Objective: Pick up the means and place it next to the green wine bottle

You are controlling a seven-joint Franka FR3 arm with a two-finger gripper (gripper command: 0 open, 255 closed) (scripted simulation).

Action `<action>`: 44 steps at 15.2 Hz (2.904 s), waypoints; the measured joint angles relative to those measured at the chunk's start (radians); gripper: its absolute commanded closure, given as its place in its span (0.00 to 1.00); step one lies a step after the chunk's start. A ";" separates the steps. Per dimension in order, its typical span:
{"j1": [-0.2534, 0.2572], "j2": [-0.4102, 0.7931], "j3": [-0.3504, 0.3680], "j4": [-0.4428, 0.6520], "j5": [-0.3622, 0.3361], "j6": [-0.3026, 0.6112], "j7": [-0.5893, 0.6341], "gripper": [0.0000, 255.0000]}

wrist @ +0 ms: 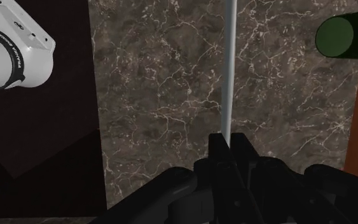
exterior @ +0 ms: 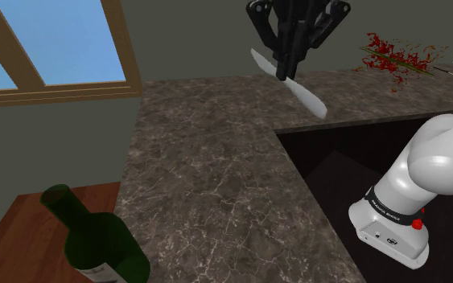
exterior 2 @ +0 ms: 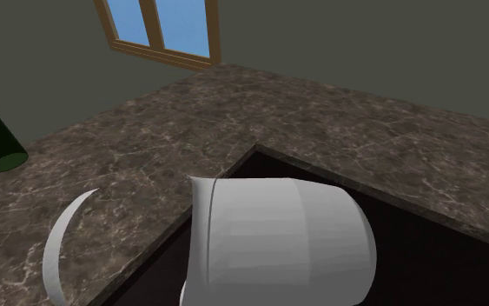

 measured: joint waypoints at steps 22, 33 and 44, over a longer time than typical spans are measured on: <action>0.009 0.344 0.394 0.147 -0.157 0.193 0.396 1.00; 0.015 0.291 0.377 -0.034 -0.113 0.338 0.353 1.00; 0.022 0.289 0.390 -0.184 -0.104 0.487 0.342 1.00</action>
